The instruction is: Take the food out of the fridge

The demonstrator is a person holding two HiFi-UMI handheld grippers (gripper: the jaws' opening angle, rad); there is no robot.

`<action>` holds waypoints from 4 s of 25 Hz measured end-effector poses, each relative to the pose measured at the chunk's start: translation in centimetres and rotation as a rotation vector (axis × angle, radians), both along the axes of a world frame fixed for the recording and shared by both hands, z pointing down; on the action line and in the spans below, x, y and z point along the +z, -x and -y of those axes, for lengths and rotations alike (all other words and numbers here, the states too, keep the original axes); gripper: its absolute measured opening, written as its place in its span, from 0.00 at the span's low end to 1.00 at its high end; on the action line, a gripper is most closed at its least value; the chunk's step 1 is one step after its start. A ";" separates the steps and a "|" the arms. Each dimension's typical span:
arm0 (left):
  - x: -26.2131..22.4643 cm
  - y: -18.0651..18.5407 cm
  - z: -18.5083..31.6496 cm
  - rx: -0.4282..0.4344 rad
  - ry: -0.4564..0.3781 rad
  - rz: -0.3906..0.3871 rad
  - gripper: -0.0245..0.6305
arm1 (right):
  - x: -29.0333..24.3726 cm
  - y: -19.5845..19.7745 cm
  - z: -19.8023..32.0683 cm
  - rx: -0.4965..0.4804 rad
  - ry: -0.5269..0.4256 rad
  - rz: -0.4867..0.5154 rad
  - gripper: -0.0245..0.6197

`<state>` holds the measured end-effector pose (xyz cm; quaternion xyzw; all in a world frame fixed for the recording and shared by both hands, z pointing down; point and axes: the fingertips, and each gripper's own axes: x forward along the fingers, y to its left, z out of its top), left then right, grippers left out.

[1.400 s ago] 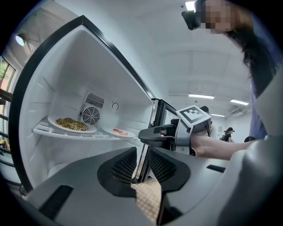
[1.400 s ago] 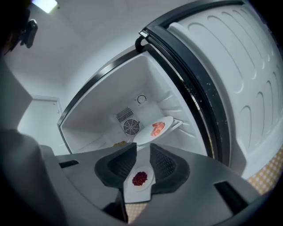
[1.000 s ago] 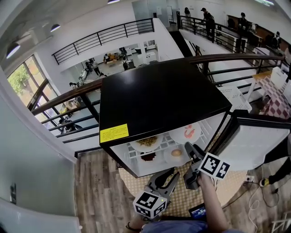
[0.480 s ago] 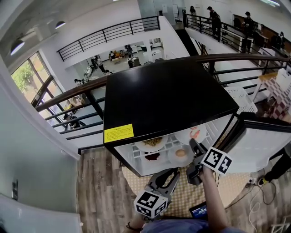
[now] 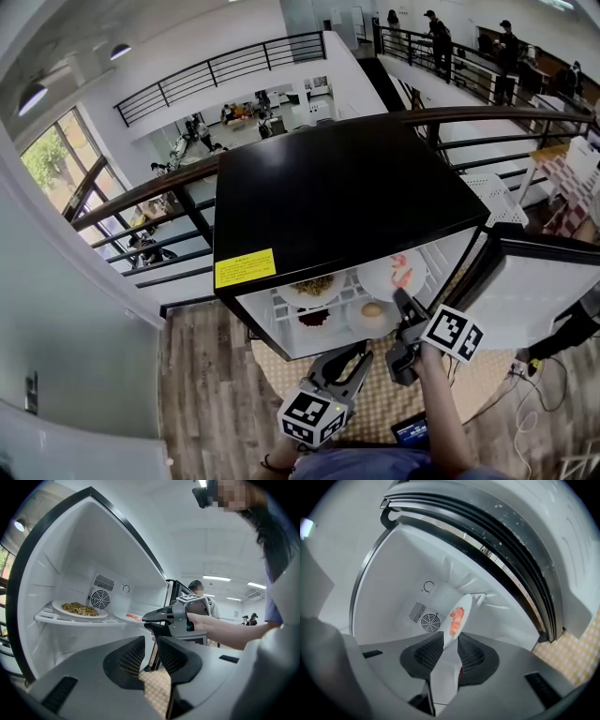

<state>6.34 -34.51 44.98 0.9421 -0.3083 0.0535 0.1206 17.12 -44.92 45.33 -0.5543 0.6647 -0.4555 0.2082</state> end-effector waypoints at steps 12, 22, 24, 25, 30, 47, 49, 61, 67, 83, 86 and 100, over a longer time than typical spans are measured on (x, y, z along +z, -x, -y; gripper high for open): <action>-0.2 0.9 -1.1 0.001 -0.012 -0.001 0.17 | 0.0 0.5 -3.1 -0.010 -0.009 0.159 0.12; -0.3 1.8 -2.4 0.001 -0.017 -0.010 0.17 | 0.3 1.3 -6.1 -0.009 0.003 0.228 0.08; -0.3 1.9 -2.8 0.004 -0.017 -0.011 0.17 | 0.5 1.5 -6.7 -0.007 0.006 0.236 0.08; -0.3 2.0 -3.0 0.005 -0.016 -0.012 0.17 | 0.6 1.7 -7.0 -0.007 0.008 0.244 0.08; -0.1 2.6 -4.1 0.015 -0.014 -0.011 0.17 | 1.2 2.7 -8.7 -0.016 0.017 0.290 0.08; 0.2 5.7 -9.0 0.026 -0.015 -0.016 0.17 | 1.9 5.8 -15.8 -0.021 0.023 0.305 0.08; 0.2 6.2 -10.0 0.026 -0.016 -0.016 0.17 | 2.0 6.3 -16.9 -0.023 0.023 0.308 0.08; 1.4 10.4 -16.5 0.016 0.010 -0.008 0.17 | 3.2 10.7 -23.8 -0.038 0.043 0.322 0.08; 1.7 11.9 -18.3 0.002 0.017 -0.023 0.17 | 3.6 12.2 -25.9 -0.049 0.066 0.317 0.08; 1.6 12.6 -18.6 -0.071 0.022 -0.043 0.17 | 3.7 12.5 -26.9 -0.123 0.097 0.292 0.08; 1.4 11.4 -19.3 -0.078 0.021 -0.040 0.17 | 3.9 11.2 -28.0 -0.121 0.102 0.296 0.08; 0.4 4.8 -28.1 -0.135 0.000 -0.010 0.17 | 3.7 3.6 -37.7 -0.145 0.083 0.323 0.08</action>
